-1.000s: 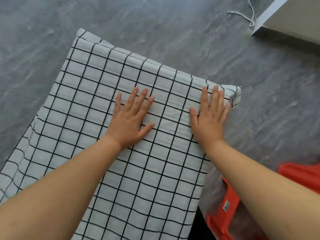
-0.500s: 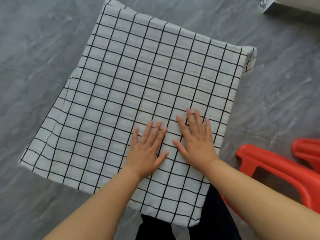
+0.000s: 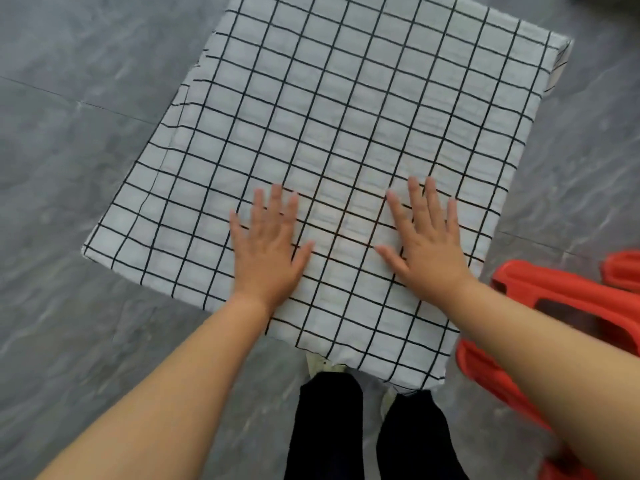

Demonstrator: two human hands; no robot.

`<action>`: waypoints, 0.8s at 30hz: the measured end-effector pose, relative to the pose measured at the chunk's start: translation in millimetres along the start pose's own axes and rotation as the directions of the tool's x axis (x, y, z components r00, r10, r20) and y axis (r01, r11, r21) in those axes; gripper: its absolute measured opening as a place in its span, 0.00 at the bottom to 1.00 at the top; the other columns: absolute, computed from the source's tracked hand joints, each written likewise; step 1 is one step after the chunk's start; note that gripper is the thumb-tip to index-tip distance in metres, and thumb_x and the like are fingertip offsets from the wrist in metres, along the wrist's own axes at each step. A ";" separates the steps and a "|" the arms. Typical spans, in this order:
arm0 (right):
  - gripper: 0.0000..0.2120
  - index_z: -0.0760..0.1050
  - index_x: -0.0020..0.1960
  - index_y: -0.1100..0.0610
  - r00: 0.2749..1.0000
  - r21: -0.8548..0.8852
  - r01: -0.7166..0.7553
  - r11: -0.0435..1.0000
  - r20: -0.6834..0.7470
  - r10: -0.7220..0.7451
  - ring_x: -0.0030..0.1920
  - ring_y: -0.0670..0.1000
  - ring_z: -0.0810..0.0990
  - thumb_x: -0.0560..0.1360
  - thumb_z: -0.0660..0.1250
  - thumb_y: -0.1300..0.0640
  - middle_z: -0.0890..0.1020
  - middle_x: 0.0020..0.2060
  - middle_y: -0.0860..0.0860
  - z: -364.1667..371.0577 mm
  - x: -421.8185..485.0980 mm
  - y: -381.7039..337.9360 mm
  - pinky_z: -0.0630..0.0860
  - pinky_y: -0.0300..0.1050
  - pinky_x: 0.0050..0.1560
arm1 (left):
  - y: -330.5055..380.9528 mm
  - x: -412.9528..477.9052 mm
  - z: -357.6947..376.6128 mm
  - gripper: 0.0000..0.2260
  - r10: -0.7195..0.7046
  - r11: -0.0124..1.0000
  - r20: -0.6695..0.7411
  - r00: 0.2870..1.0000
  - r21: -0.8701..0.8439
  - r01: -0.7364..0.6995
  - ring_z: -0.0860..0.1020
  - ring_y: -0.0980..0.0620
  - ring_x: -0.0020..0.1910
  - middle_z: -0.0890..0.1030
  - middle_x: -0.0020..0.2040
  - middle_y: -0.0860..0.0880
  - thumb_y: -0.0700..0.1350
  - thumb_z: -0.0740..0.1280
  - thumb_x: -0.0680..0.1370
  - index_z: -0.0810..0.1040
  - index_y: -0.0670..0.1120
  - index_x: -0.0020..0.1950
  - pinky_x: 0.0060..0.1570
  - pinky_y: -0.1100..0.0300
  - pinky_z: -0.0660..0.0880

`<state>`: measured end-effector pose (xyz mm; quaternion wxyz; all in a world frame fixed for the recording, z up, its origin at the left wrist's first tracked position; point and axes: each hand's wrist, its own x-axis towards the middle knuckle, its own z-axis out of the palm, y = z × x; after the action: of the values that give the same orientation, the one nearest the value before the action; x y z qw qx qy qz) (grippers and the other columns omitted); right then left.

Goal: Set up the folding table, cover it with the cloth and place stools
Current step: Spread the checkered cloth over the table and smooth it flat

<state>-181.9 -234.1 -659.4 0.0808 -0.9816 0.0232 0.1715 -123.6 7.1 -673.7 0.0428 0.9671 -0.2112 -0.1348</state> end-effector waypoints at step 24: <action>0.36 0.39 0.77 0.51 0.994 -0.125 0.107 0.986 0.044 -0.102 0.75 0.60 0.38 0.75 0.37 0.33 0.40 0.76 0.54 47.2 1.4 -126.2 0.37 0.65 0.70 | -165.4 -60.4 -4.0 0.35 -0.365 0.857 0.123 0.923 -0.344 0.384 0.57 0.48 0.74 0.54 0.77 0.50 0.64 0.58 0.75 0.45 0.58 0.76 0.70 0.47 0.57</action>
<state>-187.1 -101.8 -684.7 0.0275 -0.9812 -0.0407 0.1867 -109.7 182.5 -678.4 0.1871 0.9611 0.0081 -0.2028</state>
